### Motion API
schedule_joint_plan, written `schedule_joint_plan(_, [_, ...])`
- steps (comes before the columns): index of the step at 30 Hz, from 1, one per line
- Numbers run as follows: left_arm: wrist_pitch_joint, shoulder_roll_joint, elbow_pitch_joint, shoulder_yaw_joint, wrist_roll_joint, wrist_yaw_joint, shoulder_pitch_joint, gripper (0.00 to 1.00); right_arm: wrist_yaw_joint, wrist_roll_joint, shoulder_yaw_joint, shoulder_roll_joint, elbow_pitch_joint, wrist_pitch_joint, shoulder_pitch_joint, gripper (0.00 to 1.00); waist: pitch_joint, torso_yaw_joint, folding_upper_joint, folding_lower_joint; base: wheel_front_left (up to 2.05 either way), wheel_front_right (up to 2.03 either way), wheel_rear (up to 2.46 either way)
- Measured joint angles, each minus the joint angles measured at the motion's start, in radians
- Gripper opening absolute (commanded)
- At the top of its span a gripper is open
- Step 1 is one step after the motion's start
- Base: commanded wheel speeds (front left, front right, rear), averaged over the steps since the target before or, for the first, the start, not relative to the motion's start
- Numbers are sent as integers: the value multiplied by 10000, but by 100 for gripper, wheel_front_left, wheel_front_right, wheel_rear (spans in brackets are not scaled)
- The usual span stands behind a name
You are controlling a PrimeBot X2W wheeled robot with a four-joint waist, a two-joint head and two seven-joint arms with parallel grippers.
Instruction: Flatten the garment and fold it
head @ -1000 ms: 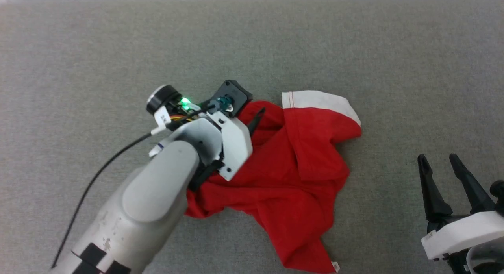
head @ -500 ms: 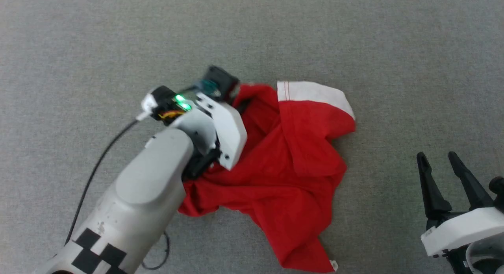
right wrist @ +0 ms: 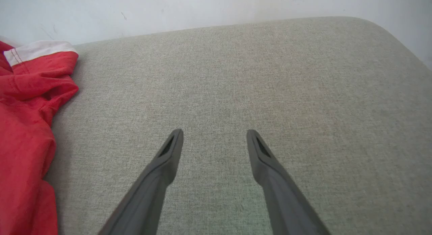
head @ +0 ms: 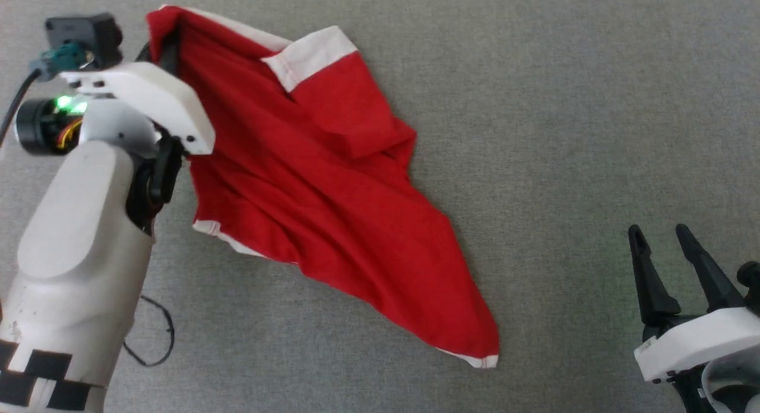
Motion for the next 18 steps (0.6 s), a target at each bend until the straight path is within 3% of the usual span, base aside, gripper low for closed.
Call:
schedule_joint_plan(4, [-40,-19,138,236,-111,418,497,0,0,-2,10,-2,69,-15,-34,100,192,-121,0,1,0,0,0])
schedule_joint_plan(5, [-44,-33,176,249,-138,447,591,45,0,-2,23,-2,94,-15,-53,100,225,-143,0,0,0,0,0])
schedule_joint_plan(6, [-104,-63,192,303,-211,460,666,100,0,-6,46,-2,125,-13,-83,100,245,-159,0,0,0,0,0])
schedule_joint_plan(13, [-397,-128,-472,667,-784,163,766,100,0,-82,113,0,301,54,-164,100,-44,-65,0,1,0,0,0])
schedule_joint_plan(18, [201,648,-2299,372,-953,-635,1730,100,0,-79,201,0,410,88,-67,100,-549,85,2,-1,0,0,0])
